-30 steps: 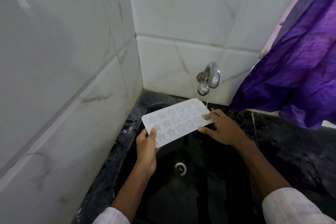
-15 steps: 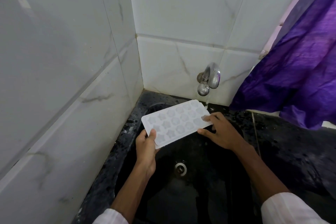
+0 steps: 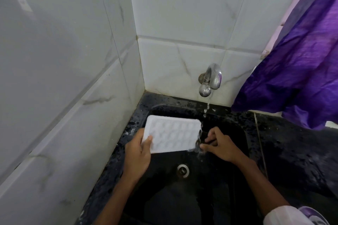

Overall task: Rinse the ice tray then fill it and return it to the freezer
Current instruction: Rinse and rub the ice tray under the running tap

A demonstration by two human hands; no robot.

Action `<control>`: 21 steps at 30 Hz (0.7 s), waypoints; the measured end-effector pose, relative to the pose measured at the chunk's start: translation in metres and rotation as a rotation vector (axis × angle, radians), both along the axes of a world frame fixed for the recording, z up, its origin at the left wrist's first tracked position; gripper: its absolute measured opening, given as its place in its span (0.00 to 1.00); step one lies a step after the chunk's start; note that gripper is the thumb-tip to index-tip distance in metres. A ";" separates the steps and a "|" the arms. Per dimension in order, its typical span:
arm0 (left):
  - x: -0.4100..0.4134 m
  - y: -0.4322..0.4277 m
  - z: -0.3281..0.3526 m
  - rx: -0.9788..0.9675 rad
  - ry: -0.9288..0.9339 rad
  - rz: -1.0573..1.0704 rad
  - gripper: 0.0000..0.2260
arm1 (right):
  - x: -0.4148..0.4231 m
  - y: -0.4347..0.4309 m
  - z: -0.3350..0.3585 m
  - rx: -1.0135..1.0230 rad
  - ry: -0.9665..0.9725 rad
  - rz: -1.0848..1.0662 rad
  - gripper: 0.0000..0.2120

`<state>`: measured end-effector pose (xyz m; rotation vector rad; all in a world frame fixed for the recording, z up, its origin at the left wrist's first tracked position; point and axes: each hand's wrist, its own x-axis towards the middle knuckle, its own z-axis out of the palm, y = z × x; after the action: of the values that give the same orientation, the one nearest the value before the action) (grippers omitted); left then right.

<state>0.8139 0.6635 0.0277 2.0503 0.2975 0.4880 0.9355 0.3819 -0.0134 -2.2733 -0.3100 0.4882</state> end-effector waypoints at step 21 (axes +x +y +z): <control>0.007 -0.035 -0.054 -0.109 0.130 -0.026 0.07 | -0.004 -0.015 -0.009 -0.058 -0.074 -0.142 0.07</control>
<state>0.8213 0.6286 -0.0265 1.9808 0.3669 0.3169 0.9313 0.3673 -0.0222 -2.3541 -0.1709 0.3450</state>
